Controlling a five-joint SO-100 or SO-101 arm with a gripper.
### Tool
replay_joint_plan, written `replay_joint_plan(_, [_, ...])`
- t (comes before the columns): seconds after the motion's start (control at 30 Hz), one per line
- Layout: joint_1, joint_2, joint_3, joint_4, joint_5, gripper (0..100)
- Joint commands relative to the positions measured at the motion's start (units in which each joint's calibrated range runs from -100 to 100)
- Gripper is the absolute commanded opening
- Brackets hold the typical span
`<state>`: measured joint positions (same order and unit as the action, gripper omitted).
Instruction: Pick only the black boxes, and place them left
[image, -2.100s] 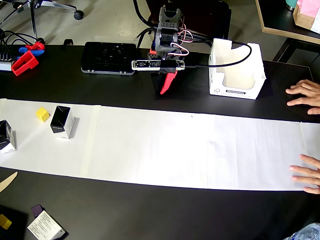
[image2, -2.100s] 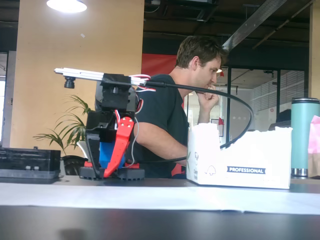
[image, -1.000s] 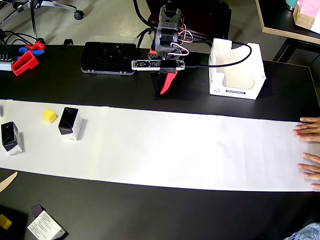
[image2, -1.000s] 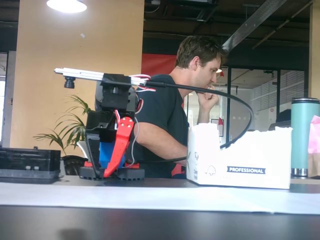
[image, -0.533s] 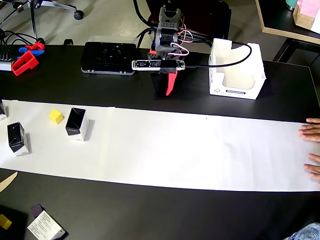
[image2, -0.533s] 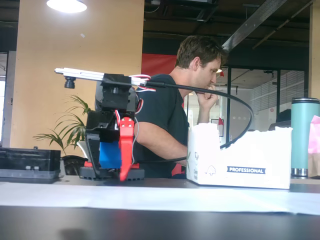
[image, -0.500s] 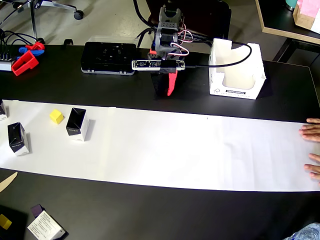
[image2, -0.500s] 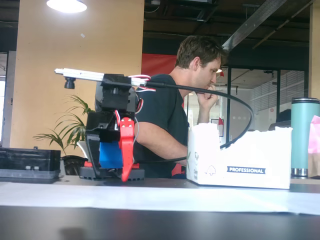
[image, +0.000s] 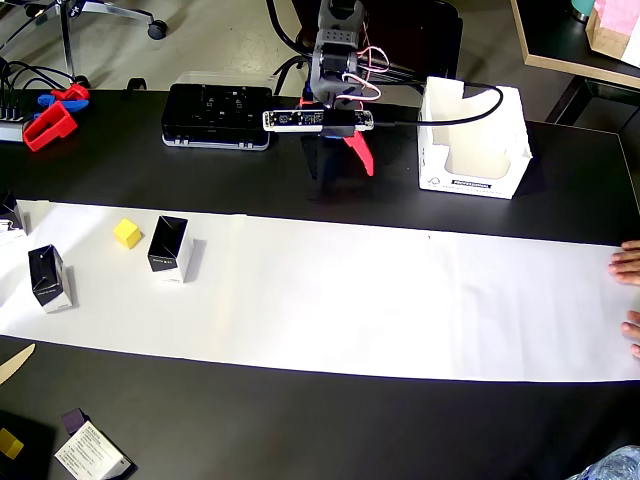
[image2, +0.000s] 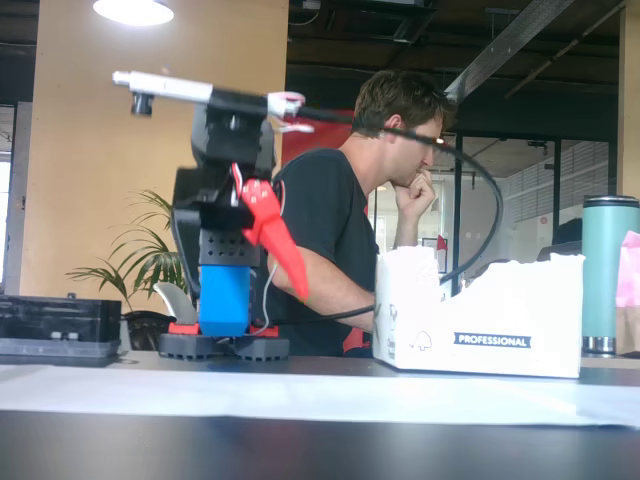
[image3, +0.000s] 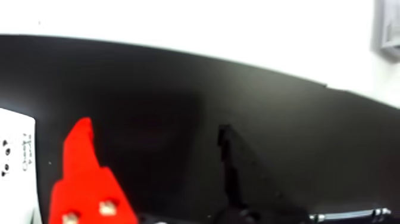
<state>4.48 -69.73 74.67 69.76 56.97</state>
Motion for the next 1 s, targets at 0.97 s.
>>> replay_joint_plan(0.97, [23.20,40.53,-71.74,15.05,4.45,53])
